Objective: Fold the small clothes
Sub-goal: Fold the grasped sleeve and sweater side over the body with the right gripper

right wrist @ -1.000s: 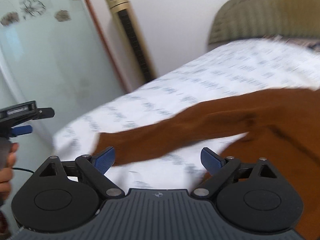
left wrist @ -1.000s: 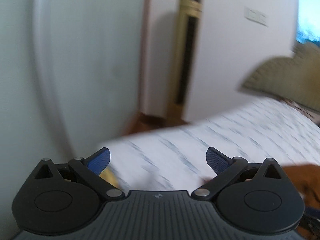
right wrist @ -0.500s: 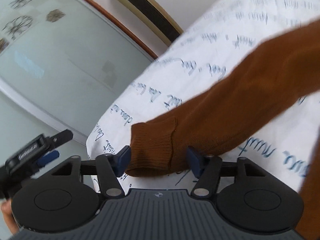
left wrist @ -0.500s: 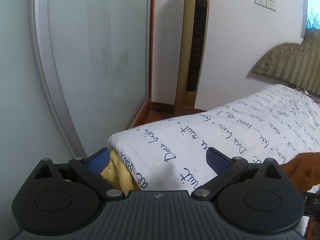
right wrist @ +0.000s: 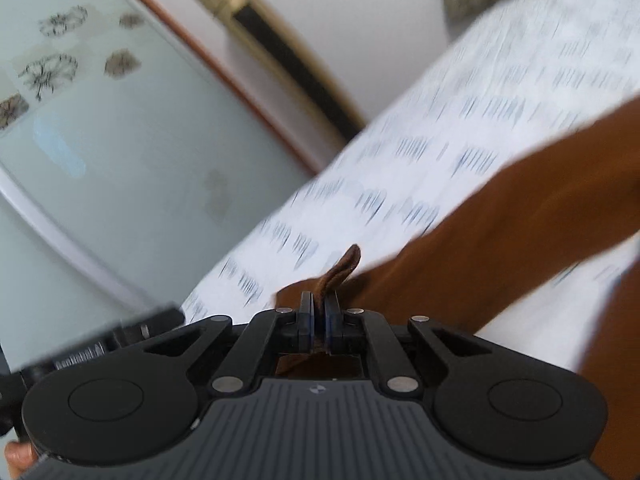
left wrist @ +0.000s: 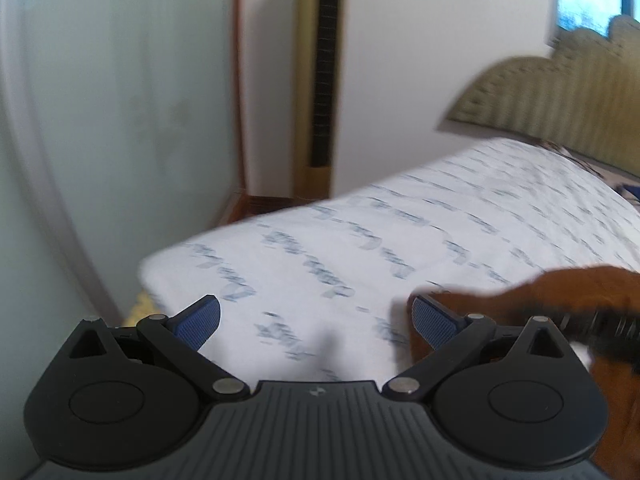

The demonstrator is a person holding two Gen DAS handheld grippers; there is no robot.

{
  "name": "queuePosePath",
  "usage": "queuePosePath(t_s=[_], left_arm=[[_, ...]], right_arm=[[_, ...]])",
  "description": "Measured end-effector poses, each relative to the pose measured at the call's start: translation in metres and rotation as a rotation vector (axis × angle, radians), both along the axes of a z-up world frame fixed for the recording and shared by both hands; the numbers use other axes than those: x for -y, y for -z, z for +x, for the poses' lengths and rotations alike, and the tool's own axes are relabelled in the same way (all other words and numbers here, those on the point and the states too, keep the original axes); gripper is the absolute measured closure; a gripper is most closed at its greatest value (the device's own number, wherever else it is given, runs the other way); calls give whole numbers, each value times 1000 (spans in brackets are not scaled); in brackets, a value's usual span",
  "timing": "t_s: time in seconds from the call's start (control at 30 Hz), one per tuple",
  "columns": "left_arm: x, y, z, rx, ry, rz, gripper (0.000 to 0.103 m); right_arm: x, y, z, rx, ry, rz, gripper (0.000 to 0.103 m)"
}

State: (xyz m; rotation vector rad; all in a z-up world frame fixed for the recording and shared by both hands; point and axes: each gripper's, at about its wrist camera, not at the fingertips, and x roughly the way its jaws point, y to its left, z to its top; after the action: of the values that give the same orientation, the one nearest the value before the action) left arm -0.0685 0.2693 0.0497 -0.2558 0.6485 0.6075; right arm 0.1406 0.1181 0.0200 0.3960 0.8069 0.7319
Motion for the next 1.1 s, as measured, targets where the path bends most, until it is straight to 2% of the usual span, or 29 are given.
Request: queuePosePath(t_s=[0.13, 0.4, 0.63, 0.87, 1.1], left_arm=[[31, 4, 19, 0, 107, -32, 0], [90, 11, 62, -27, 261, 11, 0], [135, 22, 85, -68, 389, 64, 0], [165, 30, 104, -99, 449, 82, 0], [180, 35, 116, -125, 470, 75, 0]], right_arm=[[45, -24, 0, 115, 124, -55, 93], [128, -36, 20, 165, 335, -122, 93], [198, -28, 20, 200, 491, -190, 94], [273, -19, 9, 179, 646, -204, 94], [317, -16, -6, 202, 743, -251, 95]])
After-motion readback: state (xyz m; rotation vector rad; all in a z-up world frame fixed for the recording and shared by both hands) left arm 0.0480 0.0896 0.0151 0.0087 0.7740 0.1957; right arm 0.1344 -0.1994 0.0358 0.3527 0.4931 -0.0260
